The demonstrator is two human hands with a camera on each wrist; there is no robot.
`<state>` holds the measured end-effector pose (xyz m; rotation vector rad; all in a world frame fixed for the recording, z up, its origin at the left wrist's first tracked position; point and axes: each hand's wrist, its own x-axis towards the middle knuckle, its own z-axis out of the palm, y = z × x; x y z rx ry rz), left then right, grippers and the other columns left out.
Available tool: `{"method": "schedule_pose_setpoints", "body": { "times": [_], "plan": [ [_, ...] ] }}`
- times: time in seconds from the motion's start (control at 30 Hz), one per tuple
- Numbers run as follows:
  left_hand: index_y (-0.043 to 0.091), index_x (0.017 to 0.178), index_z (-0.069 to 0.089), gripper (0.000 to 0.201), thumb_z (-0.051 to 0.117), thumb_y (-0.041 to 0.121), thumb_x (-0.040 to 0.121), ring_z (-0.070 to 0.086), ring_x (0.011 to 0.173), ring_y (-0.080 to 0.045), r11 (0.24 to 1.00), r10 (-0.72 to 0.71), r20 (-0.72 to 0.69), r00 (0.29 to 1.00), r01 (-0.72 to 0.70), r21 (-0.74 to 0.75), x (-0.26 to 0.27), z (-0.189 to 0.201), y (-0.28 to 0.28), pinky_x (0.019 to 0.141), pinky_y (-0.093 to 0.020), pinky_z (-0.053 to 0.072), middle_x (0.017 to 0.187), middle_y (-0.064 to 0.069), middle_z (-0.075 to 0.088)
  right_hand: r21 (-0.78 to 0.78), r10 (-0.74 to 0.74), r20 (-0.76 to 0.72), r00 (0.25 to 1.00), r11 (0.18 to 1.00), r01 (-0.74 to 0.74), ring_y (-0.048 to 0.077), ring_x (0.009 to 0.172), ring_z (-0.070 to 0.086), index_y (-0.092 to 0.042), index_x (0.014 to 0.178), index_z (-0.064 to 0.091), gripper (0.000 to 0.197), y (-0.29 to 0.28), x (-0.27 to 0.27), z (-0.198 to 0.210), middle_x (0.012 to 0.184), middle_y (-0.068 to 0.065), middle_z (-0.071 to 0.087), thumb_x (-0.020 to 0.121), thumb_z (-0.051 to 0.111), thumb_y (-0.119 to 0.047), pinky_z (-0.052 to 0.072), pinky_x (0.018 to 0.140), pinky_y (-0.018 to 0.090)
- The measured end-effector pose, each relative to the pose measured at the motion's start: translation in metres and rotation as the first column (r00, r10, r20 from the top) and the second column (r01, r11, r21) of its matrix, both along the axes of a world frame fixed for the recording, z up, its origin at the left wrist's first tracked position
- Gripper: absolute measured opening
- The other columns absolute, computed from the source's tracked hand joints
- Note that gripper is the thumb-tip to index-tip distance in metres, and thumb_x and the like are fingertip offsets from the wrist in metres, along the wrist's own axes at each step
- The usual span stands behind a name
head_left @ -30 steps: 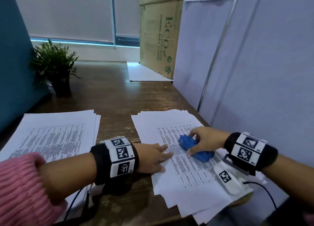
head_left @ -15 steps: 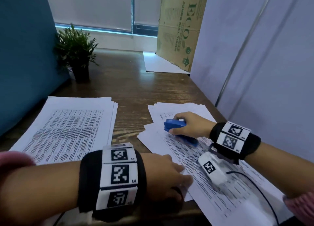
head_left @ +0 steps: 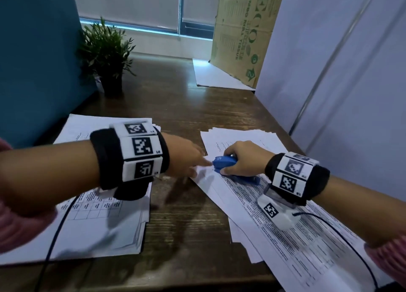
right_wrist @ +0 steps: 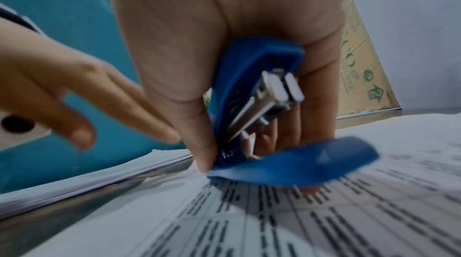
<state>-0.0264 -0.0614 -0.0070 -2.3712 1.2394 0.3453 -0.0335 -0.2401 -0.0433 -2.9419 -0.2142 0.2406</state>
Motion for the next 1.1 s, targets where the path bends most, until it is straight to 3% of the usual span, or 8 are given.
{"method": "schedule_pose_setpoints", "body": {
  "times": [0.1, 0.23, 0.33, 0.53, 0.73, 0.83, 0.93, 1.1],
  "plan": [
    [0.037, 0.15, 0.007, 0.058, 0.038, 0.035, 0.1, 0.021, 0.143, -0.023, 0.997, 0.041, -0.144, 0.989, -0.032, 0.067, 0.0, -0.021, -0.004, 0.112, -0.035, 0.023, 0.159, -0.005, 0.007, 0.017, -0.004, 0.002, 1.0, 1.0, 0.004, 0.014, 0.076, 0.053, -0.017, 0.101, 0.067, 0.03, 0.002, 0.005, 0.001, 0.086, -0.004, 0.058, 0.079, 0.071, -0.037, 0.04, 0.067, 0.024],
    [0.042, 0.148, -0.004, 0.061, 0.034, 0.039, 0.1, 0.013, 0.145, -0.025, 0.993, 0.056, -0.198, 0.979, -0.034, 0.114, 0.003, -0.033, -0.007, 0.115, -0.039, 0.022, 0.159, -0.008, -0.008, 0.012, 0.015, 0.01, 1.0, 1.0, -0.015, 0.002, 0.062, 0.046, -0.019, 0.093, 0.067, 0.024, 0.0, 0.009, 0.003, 0.071, -0.011, 0.053, 0.077, 0.074, -0.035, 0.034, 0.054, 0.018],
    [0.043, 0.147, -0.006, 0.061, 0.033, 0.039, 0.1, 0.009, 0.146, -0.026, 0.991, 0.06, -0.213, 0.975, -0.033, 0.127, 0.006, -0.036, -0.007, 0.116, -0.041, 0.021, 0.158, -0.008, -0.013, -0.012, 0.037, 0.024, 0.999, 0.999, -0.036, 0.009, 0.066, 0.048, -0.019, 0.092, 0.067, 0.024, 0.001, 0.01, 0.005, 0.068, -0.013, 0.05, 0.076, 0.075, -0.034, 0.034, 0.056, 0.022],
    [0.045, 0.146, -0.008, 0.06, 0.031, 0.042, 0.1, -0.001, 0.147, -0.024, 0.991, 0.072, -0.235, 0.969, -0.043, 0.126, 0.008, -0.04, -0.005, 0.117, -0.045, 0.018, 0.157, -0.005, -0.018, 0.04, -0.006, 0.016, 1.0, 0.999, 0.006, 0.005, 0.063, 0.049, -0.017, 0.086, 0.068, 0.022, 0.003, 0.012, -0.002, 0.071, -0.007, 0.057, 0.076, 0.074, -0.036, 0.036, 0.054, 0.019],
    [0.046, 0.146, -0.008, 0.061, 0.031, 0.046, 0.099, -0.004, 0.146, -0.026, 0.991, 0.083, -0.242, 0.967, -0.054, 0.125, 0.005, -0.04, -0.005, 0.117, -0.047, 0.017, 0.156, -0.005, -0.02, 0.103, -0.099, -0.018, 0.995, 0.99, 0.101, 0.013, 0.067, 0.057, -0.007, 0.09, 0.071, 0.033, 0.007, 0.013, -0.005, 0.083, 0.007, 0.068, 0.076, 0.074, -0.036, 0.047, 0.061, 0.026],
    [0.045, 0.146, -0.008, 0.061, 0.031, 0.045, 0.099, -0.004, 0.146, -0.026, 0.99, 0.084, -0.242, 0.967, -0.054, 0.127, 0.005, -0.038, -0.005, 0.117, -0.047, 0.017, 0.156, -0.005, -0.02, 0.144, -0.138, -0.072, 0.988, 0.979, 0.147, 0.012, 0.064, 0.056, -0.005, 0.087, 0.071, 0.034, 0.006, 0.014, -0.002, 0.08, 0.007, 0.067, 0.075, 0.075, -0.036, 0.045, 0.057, 0.024],
    [0.045, 0.146, -0.008, 0.061, 0.031, 0.045, 0.099, -0.004, 0.146, -0.026, 0.991, 0.085, -0.242, 0.967, -0.056, 0.124, 0.004, -0.038, -0.005, 0.117, -0.046, 0.017, 0.156, -0.006, -0.019, 0.108, -0.136, -0.064, 0.989, 0.984, 0.142, 0.017, 0.074, 0.061, -0.004, 0.091, 0.07, 0.035, 0.009, 0.014, -0.001, 0.087, 0.009, 0.068, 0.076, 0.074, -0.035, 0.051, 0.066, 0.031],
    [0.046, 0.146, -0.006, 0.061, 0.033, 0.045, 0.099, -0.004, 0.146, -0.025, 0.993, 0.088, -0.244, 0.966, -0.065, 0.097, 0.004, -0.039, -0.003, 0.117, -0.045, 0.016, 0.157, -0.005, -0.018, -0.047, -0.007, 0.053, 0.999, 0.999, 0.01, 0.017, 0.07, 0.052, -0.013, 0.079, 0.06, 0.021, 0.016, 0.009, -0.003, 0.079, 0.003, 0.061, 0.077, 0.07, -0.032, 0.036, 0.053, 0.022]
  ]
}}
